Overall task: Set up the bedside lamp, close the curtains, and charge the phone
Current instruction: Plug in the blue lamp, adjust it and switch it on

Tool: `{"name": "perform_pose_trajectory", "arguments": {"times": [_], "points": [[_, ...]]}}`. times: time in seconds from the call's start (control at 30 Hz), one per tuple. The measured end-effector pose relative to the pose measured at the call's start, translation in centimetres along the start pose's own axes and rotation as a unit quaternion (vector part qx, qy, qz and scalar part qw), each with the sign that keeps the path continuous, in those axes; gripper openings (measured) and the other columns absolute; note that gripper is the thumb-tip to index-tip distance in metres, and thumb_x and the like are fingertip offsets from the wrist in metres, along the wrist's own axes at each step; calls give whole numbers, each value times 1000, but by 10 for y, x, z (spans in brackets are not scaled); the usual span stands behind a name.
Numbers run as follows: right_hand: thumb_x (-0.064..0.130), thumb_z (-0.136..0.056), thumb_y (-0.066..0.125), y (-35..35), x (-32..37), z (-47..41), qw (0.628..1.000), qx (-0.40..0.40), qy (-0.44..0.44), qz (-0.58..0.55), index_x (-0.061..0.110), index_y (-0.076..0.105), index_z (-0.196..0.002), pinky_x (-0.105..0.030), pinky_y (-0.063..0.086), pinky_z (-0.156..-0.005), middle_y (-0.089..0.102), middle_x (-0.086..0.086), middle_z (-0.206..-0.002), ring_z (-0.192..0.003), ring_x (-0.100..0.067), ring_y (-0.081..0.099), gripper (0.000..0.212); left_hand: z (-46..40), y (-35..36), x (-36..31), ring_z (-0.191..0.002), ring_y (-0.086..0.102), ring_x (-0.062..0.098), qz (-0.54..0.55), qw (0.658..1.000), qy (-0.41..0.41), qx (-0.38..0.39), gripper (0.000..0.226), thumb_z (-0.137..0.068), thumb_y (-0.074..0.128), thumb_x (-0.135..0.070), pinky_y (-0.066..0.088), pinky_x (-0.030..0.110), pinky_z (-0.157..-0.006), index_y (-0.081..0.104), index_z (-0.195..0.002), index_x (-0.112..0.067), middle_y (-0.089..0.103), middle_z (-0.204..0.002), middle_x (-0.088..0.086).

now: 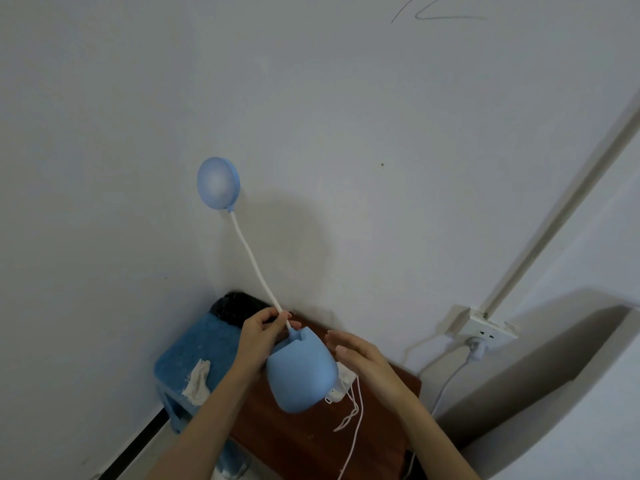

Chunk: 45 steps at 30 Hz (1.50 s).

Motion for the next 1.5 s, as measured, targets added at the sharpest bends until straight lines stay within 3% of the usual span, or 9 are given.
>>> {"name": "perform_pose_trajectory", "arguments": {"times": [0.1,0.23,0.53,0.67,0.87,1.03,1.17,1.27,1.5], "points": [[23,-93,49,10,-5,6,996,-46,-1,-70,22,55,-119,-27,47,-97,59,-1,-126,-114,-10,56,27,-3,-4,-2,-72,68,19,-89,995,31,-42,14,-88,56,-13,54,28,-69,62,-82,-1,71,-74,10],[15,-95,41,27,-10,11,989,-50,14,-142,16,55,-118,-23,51,-84,61,-3,-121,-112,-14,58,27,1,-1,-9,-71,66,12,-171,980,69,-71,16,-88,56,-15,50,23,-69,62,-79,-3,70,-71,3],[13,-94,40,36,-2,17,985,-6,12,-175,21,49,-121,-22,51,-83,60,5,-119,-108,-9,60,29,3,1,-14,-67,61,2,-215,969,52,-107,14,-87,57,-18,41,16,-64,62,-78,-8,66,-64,-6],[25,-88,54,38,4,17,988,1,-8,-154,28,50,-119,-25,50,-85,61,5,-120,-110,-11,59,31,1,1,-12,-73,65,10,-173,978,32,-111,16,-88,56,-18,49,26,-72,62,-80,-5,68,-70,-3],[30,-82,56,38,1,14,987,3,-6,-161,24,48,-125,-29,50,-88,57,-4,-127,-115,-18,56,43,-1,4,-8,-78,67,16,-37,995,-14,-94,11,-87,58,-11,53,29,-72,62,-85,-1,70,-82,10],[39,-71,71,36,1,15,994,9,-13,-106,32,47,-127,-45,45,-100,56,-2,-129,-118,-20,54,61,2,7,-14,-75,66,17,43,994,-44,-95,8,-85,60,-7,54,27,-67,64,-92,-5,68,-80,8],[36,-68,71,33,7,17,989,19,-10,-147,34,54,-117,-35,48,-95,63,3,-120,-114,-19,58,52,2,5,-24,-76,67,23,29,997,-35,-64,10,-87,58,-13,56,34,-73,63,-95,-8,69,-84,12],[40,-67,76,36,13,18,983,46,-7,-179,29,54,-119,-28,51,-87,66,4,-117,-112,-19,59,58,2,4,-31,-77,66,23,25,999,-13,-41,11,-91,51,-15,55,34,-74,61,-90,-19,67,-81,11],[44,-66,77,37,15,19,981,50,-5,-188,26,52,-124,-30,51,-86,62,-2,-123,-116,-23,56,66,5,8,-34,-74,66,20,54,998,11,-39,14,-94,45,-14,55,30,-71,58,-89,-16,65,-80,7]]}}
Point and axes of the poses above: each hand's wrist, its own z-axis away from the middle knuckle, its own y-axis out of the palm, x = y × z, the point moved 5 cm from there along -z, towards the middle knuckle
